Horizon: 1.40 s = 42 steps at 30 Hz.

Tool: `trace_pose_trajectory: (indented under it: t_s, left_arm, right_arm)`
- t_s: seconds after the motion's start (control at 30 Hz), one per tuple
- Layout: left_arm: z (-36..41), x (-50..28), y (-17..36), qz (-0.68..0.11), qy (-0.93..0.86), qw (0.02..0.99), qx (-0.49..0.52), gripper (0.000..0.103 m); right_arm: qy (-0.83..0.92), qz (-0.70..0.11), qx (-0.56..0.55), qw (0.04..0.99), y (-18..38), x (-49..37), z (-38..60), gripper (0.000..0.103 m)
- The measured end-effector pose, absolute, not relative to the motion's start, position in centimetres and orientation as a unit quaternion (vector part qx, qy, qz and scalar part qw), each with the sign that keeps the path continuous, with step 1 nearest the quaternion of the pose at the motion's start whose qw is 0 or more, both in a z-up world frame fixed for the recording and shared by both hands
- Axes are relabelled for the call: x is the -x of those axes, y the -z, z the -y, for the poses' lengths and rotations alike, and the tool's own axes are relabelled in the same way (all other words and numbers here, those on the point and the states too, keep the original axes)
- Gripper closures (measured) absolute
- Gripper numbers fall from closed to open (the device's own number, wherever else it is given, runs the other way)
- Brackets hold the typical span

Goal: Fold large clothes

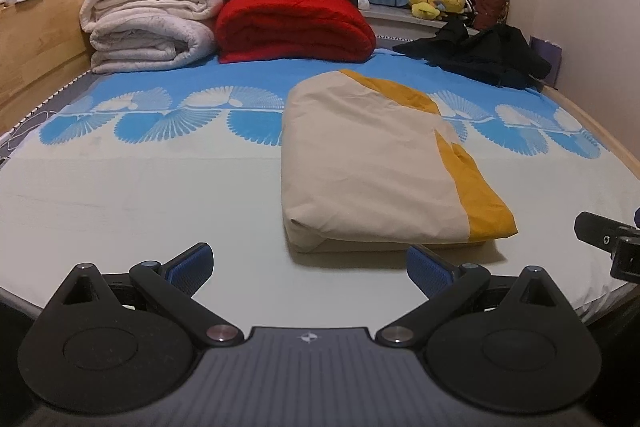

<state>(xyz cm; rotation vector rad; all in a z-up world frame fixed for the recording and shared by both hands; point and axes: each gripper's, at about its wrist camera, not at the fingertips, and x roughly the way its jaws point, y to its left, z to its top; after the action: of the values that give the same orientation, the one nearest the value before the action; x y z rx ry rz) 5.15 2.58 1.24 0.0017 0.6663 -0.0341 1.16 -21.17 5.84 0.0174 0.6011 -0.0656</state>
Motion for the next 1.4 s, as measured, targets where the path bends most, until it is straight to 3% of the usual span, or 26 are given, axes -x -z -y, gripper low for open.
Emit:
trace_pose_trajectory:
  t_s: [1.4]
  left_arm:
    - [-2.26,-4.99,-0.46,-0.329,0.037,0.943,-0.015,0.000]
  right_arm:
    - [0.028,-0.309,0.000,0.951,-5.30,-1.36,21.62,0.002]
